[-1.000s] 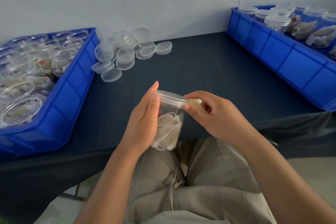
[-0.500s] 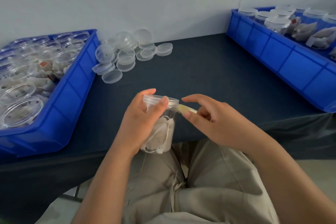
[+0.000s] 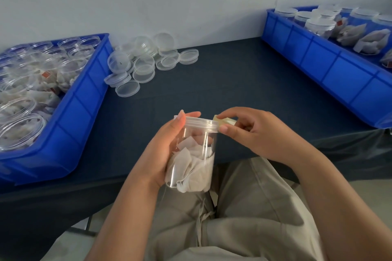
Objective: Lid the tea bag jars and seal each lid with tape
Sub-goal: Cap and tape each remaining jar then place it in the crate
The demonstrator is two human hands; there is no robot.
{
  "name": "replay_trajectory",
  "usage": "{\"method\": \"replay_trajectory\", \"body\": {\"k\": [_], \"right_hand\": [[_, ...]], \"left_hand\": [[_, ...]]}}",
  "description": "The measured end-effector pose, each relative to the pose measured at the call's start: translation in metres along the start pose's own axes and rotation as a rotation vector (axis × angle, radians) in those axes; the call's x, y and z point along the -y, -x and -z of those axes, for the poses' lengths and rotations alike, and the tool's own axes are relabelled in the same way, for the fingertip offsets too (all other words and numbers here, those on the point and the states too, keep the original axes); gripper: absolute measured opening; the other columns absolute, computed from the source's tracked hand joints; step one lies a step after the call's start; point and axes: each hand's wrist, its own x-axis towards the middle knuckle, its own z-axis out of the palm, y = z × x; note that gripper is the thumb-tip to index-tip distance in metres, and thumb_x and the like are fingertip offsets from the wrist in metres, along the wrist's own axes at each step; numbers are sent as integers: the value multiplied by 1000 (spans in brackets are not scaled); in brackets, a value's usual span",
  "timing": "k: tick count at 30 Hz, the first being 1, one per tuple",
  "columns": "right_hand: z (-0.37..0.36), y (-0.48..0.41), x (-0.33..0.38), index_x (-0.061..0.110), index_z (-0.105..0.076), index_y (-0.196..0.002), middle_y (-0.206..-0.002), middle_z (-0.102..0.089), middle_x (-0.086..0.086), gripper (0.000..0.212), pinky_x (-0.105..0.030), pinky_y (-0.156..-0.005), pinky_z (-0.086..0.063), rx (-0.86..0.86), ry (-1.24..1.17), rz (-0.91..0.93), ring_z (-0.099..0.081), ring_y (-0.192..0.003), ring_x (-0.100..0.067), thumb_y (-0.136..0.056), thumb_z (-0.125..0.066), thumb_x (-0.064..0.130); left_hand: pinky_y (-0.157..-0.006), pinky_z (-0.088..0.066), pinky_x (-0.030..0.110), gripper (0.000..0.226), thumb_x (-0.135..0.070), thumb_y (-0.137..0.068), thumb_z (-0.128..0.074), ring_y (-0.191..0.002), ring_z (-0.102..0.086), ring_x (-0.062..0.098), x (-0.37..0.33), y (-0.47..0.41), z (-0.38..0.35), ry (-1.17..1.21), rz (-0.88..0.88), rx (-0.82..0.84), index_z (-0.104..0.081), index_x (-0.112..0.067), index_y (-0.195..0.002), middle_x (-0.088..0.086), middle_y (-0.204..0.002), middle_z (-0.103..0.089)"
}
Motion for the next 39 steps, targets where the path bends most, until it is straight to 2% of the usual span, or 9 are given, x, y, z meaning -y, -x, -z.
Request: {"method": "replay_trajectory", "body": {"k": [4, 8, 10, 16, 19, 25, 31, 36, 39], "right_hand": [[-6, 2, 6, 65, -61, -125, -87, -70, 17, 49, -13, -63, -46, 22, -62, 54, -60, -68, -1, -87, -43, 89], [-15, 4, 9, 61, -54, -140, -138, -58, 40, 54, -11, -89, -45, 33, -95, 78, -63, -109, 11, -94, -41, 85], [-15, 5, 9, 61, -52, -142, -146, -52, 41, 52, -7, -83, -43, 18, -105, 77, -65, -96, 8, -95, -43, 82], [-16, 2, 11, 55, -56, -140, -110, -62, 45, 55, -9, -74, -43, -135, 49, 26, -61, -98, 11, -93, -42, 82], [-26, 6, 17, 48, -60, -141, -121, -67, 32, 59, -17, -85, -48, -203, 89, 48, -61, -109, 5, -95, -43, 81], [-37, 9, 29, 41, -63, -141, -118, -74, 20, 70, -7, -78, -43, -277, 119, 54, -60, -101, 4, -91, -37, 83], [-30, 7, 25, 49, -47, -145, -91, -59, 41, 64, -7, -71, -43, -96, 70, 34, -59, -84, 12, -91, -43, 83], [-6, 14, 17, 60, -43, -140, -88, -67, 11, 49, -21, -61, -48, 57, 105, 27, -63, -72, -8, -94, -46, 77], [3, 14, 15, 58, -52, -135, -86, -67, 9, 41, -20, -66, -48, 36, 125, 60, -63, -74, -10, -97, -47, 72]], "left_hand": [[-84, -60, 48, 96, -78, -72, -82, -106, -71, 38, 1, -3, -4, 49, 0, 41, -66, -10, -138, 25, -130, -70], [-81, -60, 43, 88, -85, -77, -72, -95, -73, 32, 3, -8, -1, -60, -73, 74, -74, -9, -122, 20, -111, -73], [-89, -60, 42, 83, -89, -79, -65, -107, -75, 31, 1, -10, 0, -236, -174, -18, -78, -18, -121, 15, -119, -77], [-107, -55, 37, 67, -82, -88, -45, -119, -67, -3, 0, -11, -8, -667, -394, -312, -67, -39, -134, -21, -125, -73], [-92, -51, 9, 83, -86, -70, -62, -119, -59, -11, 2, -9, -18, -778, -386, -372, -56, -41, -140, -24, -130, -62], [-90, -44, 0, 98, -87, -69, -65, -123, -55, -15, 1, -3, -18, -794, -433, -401, -45, -41, -154, -31, -136, -59], [-79, -47, 2, 78, -82, -67, -70, -108, -64, -13, -4, -11, -13, -727, -399, -438, -58, -47, -135, -36, -117, -66], [-78, -48, 3, 78, -87, -71, -69, -103, -69, -9, -10, -10, 2, -679, -417, -404, -64, -41, -134, -35, -114, -70], [-84, -58, 22, 82, -95, -65, -68, -104, -74, 6, -11, -8, 11, -619, -360, -331, -68, -44, -130, -19, -115, -76]]}}
